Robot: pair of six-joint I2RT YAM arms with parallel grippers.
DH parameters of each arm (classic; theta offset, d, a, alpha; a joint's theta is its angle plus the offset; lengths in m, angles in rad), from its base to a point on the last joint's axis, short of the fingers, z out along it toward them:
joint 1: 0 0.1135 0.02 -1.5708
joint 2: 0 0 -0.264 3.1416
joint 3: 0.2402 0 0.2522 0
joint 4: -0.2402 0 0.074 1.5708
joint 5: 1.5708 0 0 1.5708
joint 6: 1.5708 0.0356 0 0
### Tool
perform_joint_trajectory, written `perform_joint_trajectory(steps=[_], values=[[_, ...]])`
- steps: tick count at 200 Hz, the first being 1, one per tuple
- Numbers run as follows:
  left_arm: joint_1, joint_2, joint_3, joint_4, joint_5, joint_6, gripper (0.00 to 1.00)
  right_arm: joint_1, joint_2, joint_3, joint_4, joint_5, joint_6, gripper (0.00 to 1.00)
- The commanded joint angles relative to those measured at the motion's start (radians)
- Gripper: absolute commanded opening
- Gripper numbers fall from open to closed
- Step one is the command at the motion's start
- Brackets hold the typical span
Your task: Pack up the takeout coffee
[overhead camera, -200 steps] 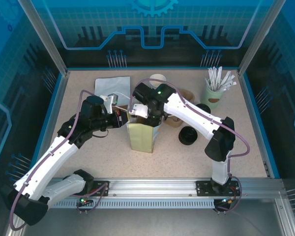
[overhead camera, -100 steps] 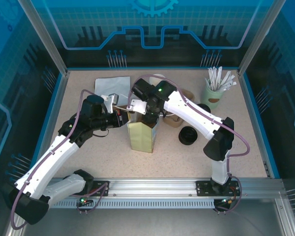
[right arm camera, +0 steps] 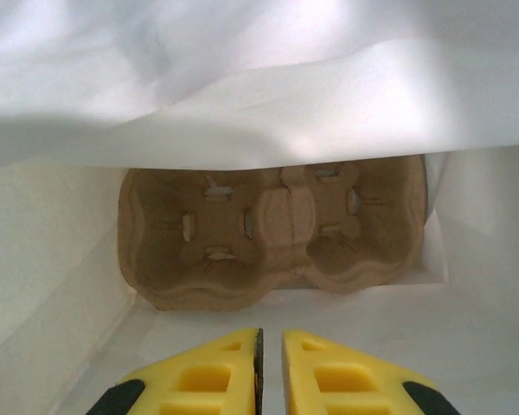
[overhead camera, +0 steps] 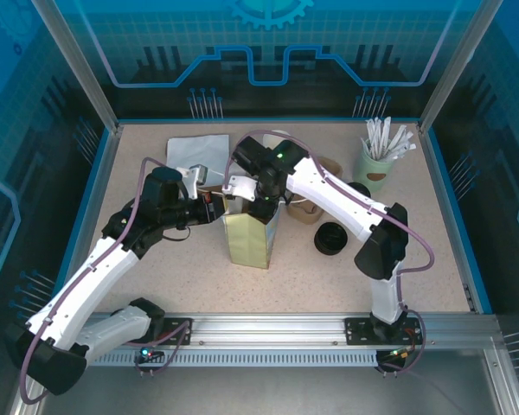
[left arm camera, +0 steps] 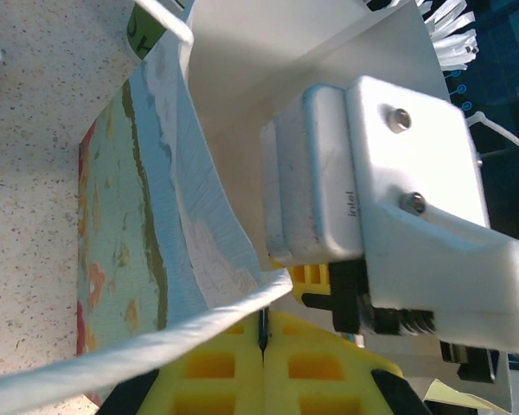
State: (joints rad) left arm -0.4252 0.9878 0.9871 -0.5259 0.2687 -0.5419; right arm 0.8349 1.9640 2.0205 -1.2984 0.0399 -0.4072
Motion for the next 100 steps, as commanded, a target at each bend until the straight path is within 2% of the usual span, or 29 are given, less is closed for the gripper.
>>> perform_joint_trajectory(steps=[1,75,100], values=[[0.0,-0.001,0.008,-0.02,0.011,0.026,0.0,-0.019,0.032,-0.022,-0.046,-0.013,-0.148,0.16],[0.001,-0.005,0.004,-0.013,0.026,0.032,0.0,-0.075,0.007,-0.052,-0.048,-0.042,-0.085,0.16],[0.001,-0.003,0.008,-0.014,0.029,0.036,0.0,-0.07,0.018,-0.066,-0.048,0.003,-0.093,0.16]])
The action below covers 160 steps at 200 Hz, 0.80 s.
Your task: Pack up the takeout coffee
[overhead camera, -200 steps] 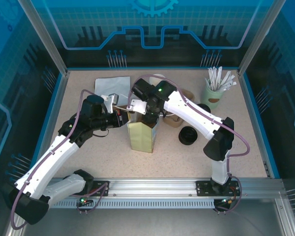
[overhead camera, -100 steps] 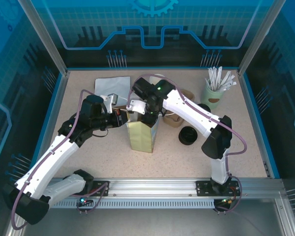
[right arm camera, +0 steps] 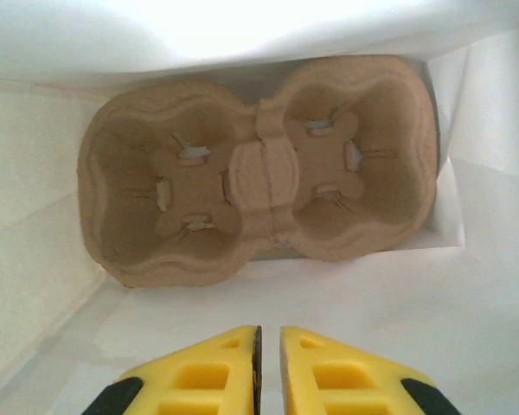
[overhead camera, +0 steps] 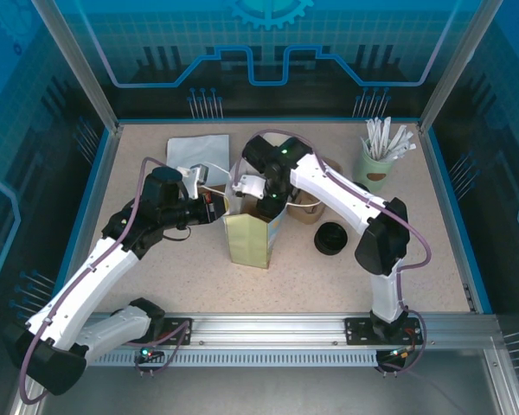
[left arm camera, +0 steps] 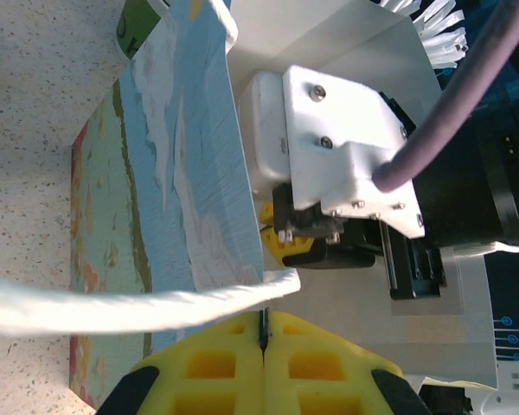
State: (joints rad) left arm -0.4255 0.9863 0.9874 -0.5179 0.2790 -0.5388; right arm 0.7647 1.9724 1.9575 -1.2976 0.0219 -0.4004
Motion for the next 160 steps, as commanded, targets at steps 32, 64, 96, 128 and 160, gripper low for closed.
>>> perform_joint_trajectory(steps=[32,64,96,128,160], values=[[0.001,0.004,0.023,-0.026,0.024,0.031,0.0,0.012,0.047,0.01,-0.065,0.07,-0.106,0.16],[0.001,0.013,0.033,-0.022,0.032,0.023,0.0,0.019,0.088,0.05,-0.076,0.097,-0.099,0.15],[0.001,0.013,0.041,-0.025,0.031,0.02,0.0,0.019,0.117,0.062,-0.083,0.105,-0.097,0.15],[0.001,0.013,0.04,-0.022,0.031,0.01,0.0,0.024,0.135,0.056,-0.085,0.114,-0.1,0.15],[0.001,0.014,0.042,-0.014,0.035,0.001,0.0,0.03,0.152,0.059,-0.085,0.108,-0.097,0.15]])
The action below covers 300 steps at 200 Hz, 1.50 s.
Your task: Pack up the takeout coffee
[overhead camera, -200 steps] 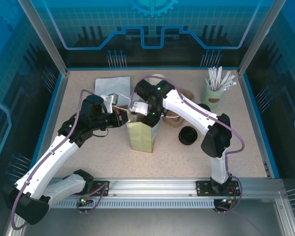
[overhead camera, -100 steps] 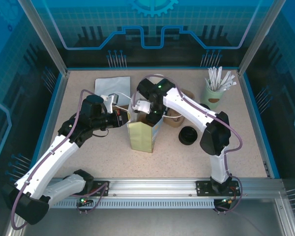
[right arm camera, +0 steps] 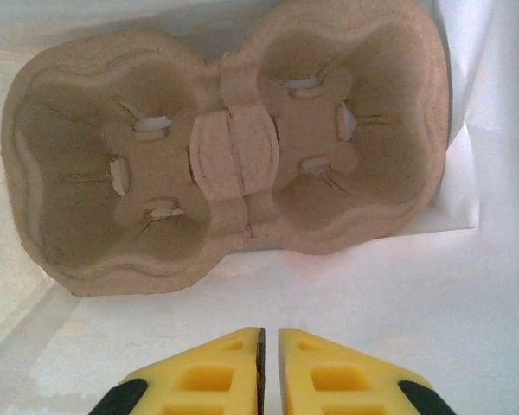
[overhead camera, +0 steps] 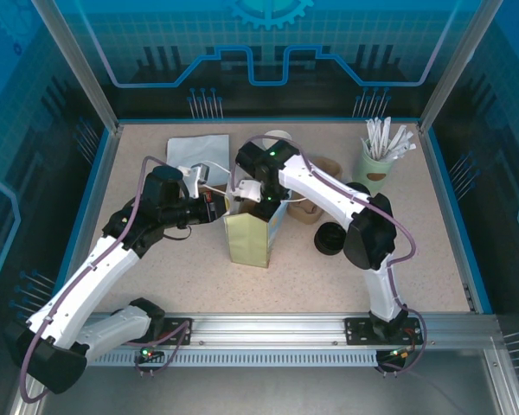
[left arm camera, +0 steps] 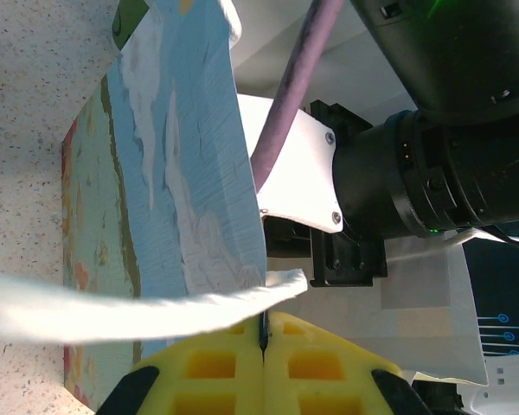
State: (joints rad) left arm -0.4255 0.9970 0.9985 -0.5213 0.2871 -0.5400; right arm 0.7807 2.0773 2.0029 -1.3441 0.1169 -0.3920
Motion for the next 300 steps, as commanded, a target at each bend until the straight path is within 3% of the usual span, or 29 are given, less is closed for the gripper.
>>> perform_joint_trajectory(steps=[1,69,300], values=[[0.001,0.003,0.031,-0.01,0.028,0.002,0.0,0.013,0.047,0.015,-0.039,0.012,-0.104,0.15],[-0.002,0.009,0.021,0.012,0.047,-0.009,0.0,0.014,0.074,0.125,-0.07,-0.055,-0.055,0.15],[-0.002,0.002,0.043,-0.017,0.012,-0.015,0.0,0.007,0.171,-0.042,0.042,0.025,-0.042,0.15]])
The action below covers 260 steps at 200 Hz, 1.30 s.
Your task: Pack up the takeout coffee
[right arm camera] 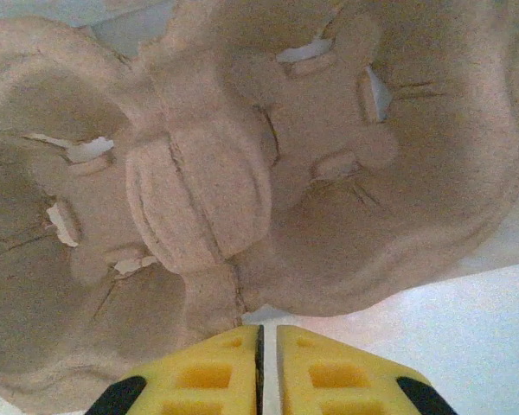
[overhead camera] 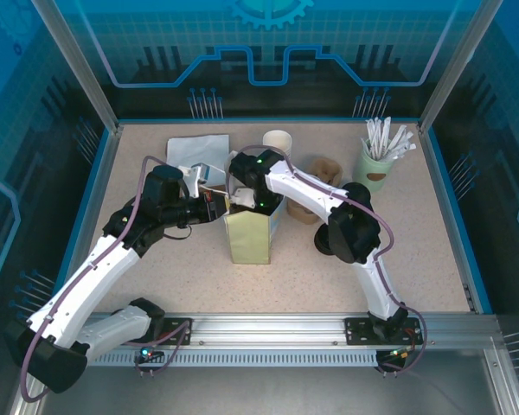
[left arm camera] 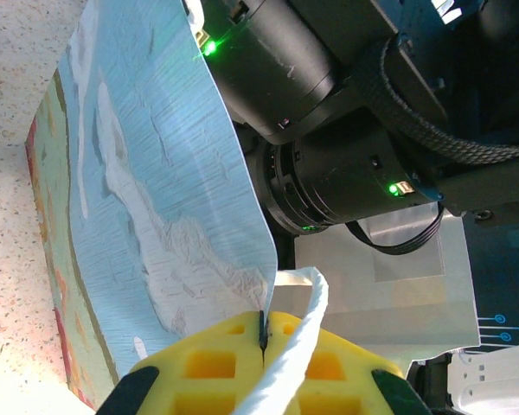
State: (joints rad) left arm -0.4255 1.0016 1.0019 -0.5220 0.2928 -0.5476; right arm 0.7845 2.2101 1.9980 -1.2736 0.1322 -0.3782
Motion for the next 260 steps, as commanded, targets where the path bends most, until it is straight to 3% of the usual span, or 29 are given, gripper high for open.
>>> perform_joint_trajectory(steps=[1,147,260], values=[[-0.002,-0.003,0.039,-0.016,0.006,-0.007,0.0,0.004,0.039,-0.038,-0.029,0.01,-0.056,0.15],[-0.002,0.002,0.024,-0.02,-0.003,-0.017,0.0,-0.005,-0.134,0.036,-0.053,-0.08,-0.023,0.16],[-0.002,0.003,0.02,-0.011,0.005,-0.021,0.0,-0.009,-0.107,0.033,-0.026,-0.115,-0.013,0.15]])
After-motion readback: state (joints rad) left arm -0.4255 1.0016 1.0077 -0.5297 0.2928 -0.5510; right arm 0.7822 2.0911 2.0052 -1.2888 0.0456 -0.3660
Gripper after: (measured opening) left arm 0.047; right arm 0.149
